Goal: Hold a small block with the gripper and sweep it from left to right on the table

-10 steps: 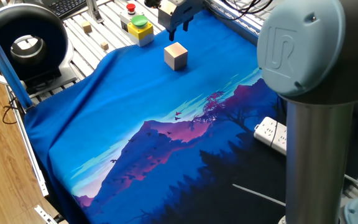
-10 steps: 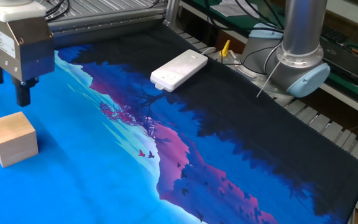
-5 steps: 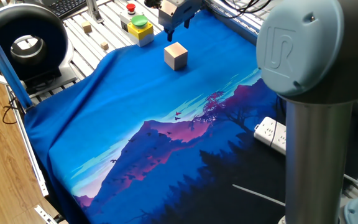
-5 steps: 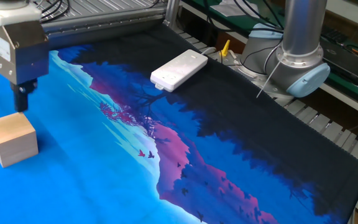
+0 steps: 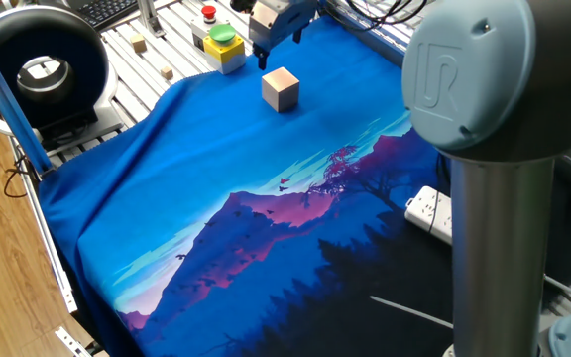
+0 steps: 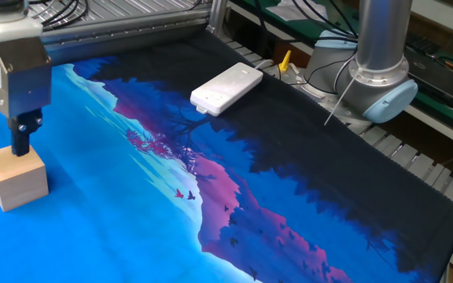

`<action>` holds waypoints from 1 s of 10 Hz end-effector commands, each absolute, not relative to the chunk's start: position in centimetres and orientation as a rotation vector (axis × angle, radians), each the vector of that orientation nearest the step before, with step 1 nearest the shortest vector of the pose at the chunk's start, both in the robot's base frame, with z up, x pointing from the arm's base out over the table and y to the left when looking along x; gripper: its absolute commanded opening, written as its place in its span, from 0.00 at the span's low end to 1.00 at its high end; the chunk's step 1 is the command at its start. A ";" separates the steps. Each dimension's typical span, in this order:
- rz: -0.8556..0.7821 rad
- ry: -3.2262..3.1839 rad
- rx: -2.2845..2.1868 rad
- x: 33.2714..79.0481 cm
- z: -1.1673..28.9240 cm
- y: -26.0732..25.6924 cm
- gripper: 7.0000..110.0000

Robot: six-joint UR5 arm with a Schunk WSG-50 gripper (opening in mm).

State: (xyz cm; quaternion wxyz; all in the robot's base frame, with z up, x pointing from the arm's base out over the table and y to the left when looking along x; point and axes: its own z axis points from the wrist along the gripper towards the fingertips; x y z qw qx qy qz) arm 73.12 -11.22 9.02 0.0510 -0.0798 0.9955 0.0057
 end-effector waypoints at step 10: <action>0.061 2.987 -0.183 73.4 4.7 -9.9 0.79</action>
